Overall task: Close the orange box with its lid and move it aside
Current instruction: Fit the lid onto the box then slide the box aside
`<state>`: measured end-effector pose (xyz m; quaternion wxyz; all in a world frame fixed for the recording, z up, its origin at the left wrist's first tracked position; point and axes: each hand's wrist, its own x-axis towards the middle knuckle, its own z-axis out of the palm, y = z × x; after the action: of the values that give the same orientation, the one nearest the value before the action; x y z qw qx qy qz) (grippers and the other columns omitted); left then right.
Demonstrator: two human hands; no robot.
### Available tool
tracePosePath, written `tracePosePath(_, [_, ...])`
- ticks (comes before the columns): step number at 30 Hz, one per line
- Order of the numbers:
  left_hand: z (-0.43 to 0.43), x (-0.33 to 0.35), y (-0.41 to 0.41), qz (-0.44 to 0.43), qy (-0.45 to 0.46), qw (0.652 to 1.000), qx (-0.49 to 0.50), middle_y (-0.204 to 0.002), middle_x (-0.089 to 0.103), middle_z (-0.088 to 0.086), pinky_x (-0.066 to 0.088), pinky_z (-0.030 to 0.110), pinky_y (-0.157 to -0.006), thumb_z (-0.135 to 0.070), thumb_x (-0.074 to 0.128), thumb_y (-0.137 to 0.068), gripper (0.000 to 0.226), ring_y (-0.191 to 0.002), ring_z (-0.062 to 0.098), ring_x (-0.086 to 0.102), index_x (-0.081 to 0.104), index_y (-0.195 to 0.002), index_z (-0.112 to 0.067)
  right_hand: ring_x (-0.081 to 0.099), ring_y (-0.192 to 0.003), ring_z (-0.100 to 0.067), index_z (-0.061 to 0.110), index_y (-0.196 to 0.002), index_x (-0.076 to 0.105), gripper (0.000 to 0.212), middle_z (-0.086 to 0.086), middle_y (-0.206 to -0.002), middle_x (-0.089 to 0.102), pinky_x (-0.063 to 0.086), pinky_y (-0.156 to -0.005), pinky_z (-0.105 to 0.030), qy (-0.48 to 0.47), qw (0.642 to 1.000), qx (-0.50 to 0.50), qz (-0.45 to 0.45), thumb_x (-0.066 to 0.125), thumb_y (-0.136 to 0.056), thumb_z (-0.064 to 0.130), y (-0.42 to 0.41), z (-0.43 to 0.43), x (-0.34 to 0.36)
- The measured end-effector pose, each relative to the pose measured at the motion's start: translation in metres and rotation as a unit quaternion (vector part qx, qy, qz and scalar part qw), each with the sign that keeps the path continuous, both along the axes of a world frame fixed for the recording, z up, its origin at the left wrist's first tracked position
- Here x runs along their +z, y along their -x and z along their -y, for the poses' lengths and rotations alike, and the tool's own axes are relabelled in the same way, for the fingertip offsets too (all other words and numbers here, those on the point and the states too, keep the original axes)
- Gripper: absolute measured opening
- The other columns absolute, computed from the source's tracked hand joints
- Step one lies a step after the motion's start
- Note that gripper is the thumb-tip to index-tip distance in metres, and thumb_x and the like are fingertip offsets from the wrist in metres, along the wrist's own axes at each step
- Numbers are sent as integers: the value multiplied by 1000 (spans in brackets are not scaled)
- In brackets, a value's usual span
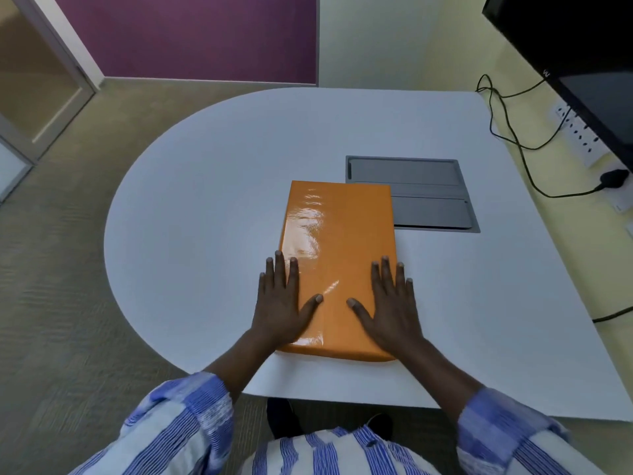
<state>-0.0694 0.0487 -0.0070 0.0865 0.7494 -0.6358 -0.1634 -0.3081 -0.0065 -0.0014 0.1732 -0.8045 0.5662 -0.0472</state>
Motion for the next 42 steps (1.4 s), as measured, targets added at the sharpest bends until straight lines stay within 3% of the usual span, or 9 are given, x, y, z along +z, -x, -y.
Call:
tracePosePath(7, [1,-17,0,3,33,999,7,-168,-25,8,0,48,-125,-84,12,-89,97,-157,31,-12,-18,-160,-25,-23,-152,-23,26,-159,-12,93,2,-166,-22,-5,-123,-47,16,1000,-9,-12,20,-90,80,-1,2,-9])
tracePosePath(10, [2,-13,-6,-91,30,995,24,-170,-20,-2,21,47,-121,-87,25,-85,102,-158,25,1,-21,-158,-31,-11,-155,-20,28,-159,-11,92,5,-168,-16,10,-122,-44,-22,996,-48,78,34,-92,73,1,2,-3])
tracePosePath(12, [4,-9,-16,-195,30,976,87,-173,-2,-4,35,49,-115,-83,39,-85,105,-156,22,19,-13,-161,-31,6,-155,-23,28,-159,-8,91,1,-169,-9,23,-119,-48,-70,972,-148,166,42,-94,66,3,3,2])
tracePosePath(14, [9,-8,-27,-305,-21,935,182,-169,22,3,44,53,-111,-80,46,-84,104,-146,30,42,0,-162,-30,25,-150,-30,24,-160,2,88,-8,-168,11,32,-114,-50,-134,936,-249,208,45,-94,63,5,8,8])
tracePosePath(17, [18,-7,-38,-515,-110,821,222,-152,53,11,52,59,-102,-74,51,-87,87,-123,34,65,31,-157,-26,59,-119,-29,20,-149,40,70,-10,-142,56,49,-101,-46,-202,896,-303,255,47,-94,64,5,16,16])
tracePosePath(20, [24,-3,-35,-621,-123,753,179,-130,71,10,54,63,-97,-63,53,-93,63,-111,36,72,50,-143,-25,62,-111,-28,20,-140,50,61,-7,-131,63,51,-97,-47,-226,867,-329,298,51,-95,60,2,24,21])
tracePosePath(29, [40,5,8,-604,-116,773,155,-128,71,3,58,57,-95,-65,55,-92,66,-109,28,74,44,-147,-30,60,-103,-27,20,-137,51,59,-6,-125,63,47,-85,-39,-180,863,-370,295,47,-95,61,37,29,30])
tracePosePath(39, [64,23,151,-602,-182,776,56,-137,63,-5,59,43,-94,-65,49,-95,70,-117,18,68,27,-154,-35,58,-94,-24,20,-132,57,64,-6,-120,65,45,-79,-38,-108,863,-424,253,44,-92,69,184,27,52])
tracePosePath(42, [67,25,192,-601,-204,772,28,-143,59,-2,53,54,-103,-65,48,-95,72,-124,22,64,22,-156,-36,58,-94,-23,20,-132,58,67,-4,-118,65,45,-80,-38,-105,861,-437,238,42,-92,71,229,26,53])
